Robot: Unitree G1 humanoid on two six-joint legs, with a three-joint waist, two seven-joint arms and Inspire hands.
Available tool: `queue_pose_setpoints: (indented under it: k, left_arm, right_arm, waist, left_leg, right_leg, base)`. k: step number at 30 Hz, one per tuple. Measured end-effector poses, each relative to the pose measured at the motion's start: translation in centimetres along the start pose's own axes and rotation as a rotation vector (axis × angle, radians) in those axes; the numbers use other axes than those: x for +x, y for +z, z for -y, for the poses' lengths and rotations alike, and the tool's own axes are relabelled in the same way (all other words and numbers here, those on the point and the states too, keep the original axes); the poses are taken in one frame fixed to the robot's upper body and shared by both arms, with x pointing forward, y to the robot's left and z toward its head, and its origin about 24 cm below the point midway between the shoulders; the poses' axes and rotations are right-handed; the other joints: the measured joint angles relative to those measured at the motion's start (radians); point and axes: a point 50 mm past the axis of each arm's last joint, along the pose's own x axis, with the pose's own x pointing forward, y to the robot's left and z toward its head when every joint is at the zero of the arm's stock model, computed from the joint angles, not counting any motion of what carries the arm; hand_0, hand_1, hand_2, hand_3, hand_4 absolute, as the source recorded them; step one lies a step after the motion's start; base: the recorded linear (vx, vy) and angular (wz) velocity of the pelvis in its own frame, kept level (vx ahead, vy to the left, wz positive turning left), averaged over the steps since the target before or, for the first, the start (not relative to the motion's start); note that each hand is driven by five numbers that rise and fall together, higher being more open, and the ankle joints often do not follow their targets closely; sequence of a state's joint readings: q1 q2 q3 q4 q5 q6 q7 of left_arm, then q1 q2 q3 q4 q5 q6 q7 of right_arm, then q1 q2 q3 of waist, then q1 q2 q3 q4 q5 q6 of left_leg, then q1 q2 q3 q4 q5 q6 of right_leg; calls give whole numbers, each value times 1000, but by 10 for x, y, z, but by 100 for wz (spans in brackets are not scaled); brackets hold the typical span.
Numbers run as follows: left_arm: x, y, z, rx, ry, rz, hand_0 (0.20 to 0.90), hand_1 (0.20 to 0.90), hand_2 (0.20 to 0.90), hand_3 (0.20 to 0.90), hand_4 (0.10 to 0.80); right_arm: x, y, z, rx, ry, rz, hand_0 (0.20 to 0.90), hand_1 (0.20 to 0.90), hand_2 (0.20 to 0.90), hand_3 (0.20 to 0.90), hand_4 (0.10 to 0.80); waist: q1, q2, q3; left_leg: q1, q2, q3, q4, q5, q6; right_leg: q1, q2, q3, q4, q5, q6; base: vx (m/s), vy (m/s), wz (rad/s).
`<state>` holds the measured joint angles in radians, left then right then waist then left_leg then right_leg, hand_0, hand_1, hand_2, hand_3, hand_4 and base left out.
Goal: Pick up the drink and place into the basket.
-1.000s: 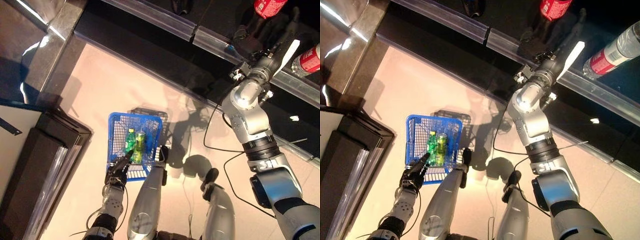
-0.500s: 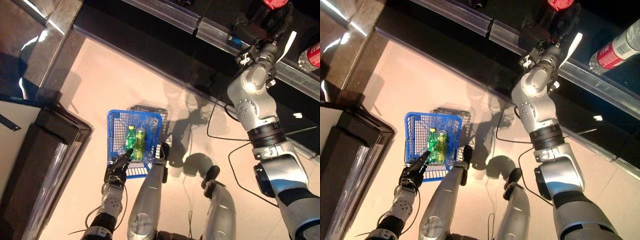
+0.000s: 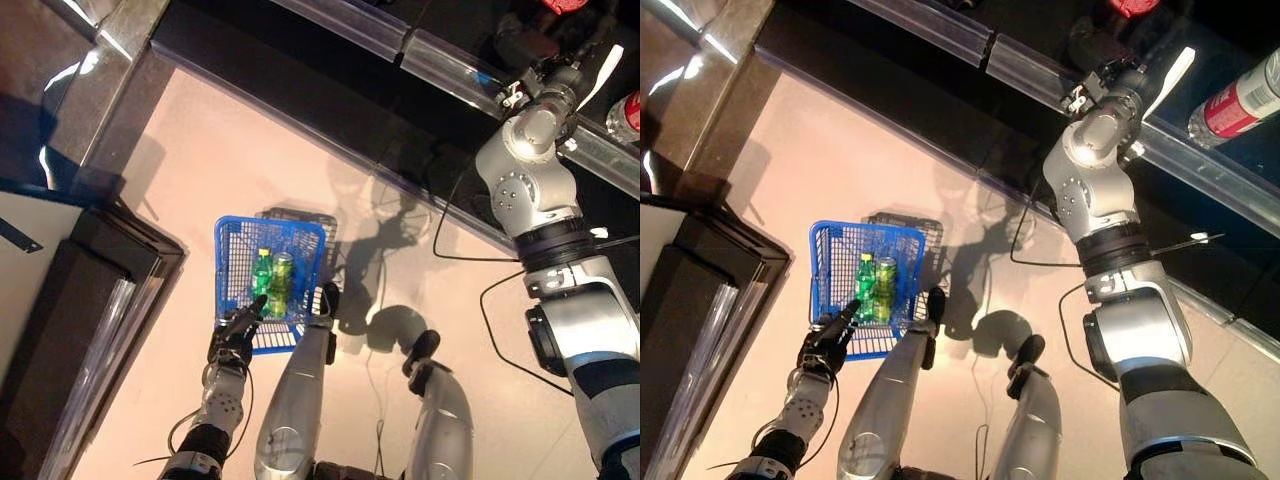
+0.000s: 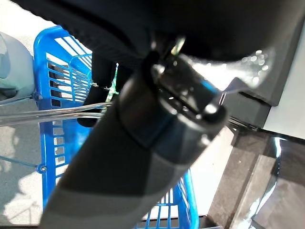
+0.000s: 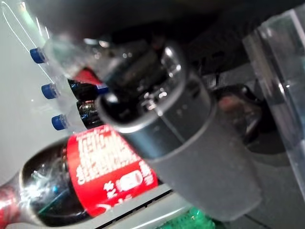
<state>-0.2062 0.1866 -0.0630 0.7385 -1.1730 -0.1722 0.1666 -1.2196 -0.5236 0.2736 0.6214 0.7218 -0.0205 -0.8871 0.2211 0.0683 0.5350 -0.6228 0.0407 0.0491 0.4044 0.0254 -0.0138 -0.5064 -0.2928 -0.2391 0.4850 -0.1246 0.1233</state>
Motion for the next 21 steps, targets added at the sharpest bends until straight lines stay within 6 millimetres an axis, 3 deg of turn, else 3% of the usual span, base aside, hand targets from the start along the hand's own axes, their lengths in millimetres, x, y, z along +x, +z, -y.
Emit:
queue_pose_setpoints:
  k: [10,21]
  left_arm:
    - [0,0,3,1,-15,-9,300,300,300,200,100]
    - [1,3,1,-6,-28,-11,300,300,300,200,100]
  right_arm:
    - [13,9,5,-53,-17,7,300,300,300,200,100]
    - [25,0,18,-132,-8,-25,300,300,300,200,100]
  waist:
    - [23,-1,1]
    - [22,-2,1]
  left_leg:
    - [-7,-1,-5,3,0,0]
    - [-8,2,-7,33,-1,1]
  right_leg:
    - [0,1,-3,3,0,0]
    - [-1,0,-2,26,0,-1]
  base:
    - [0,0,0]
    - [0,0,0]
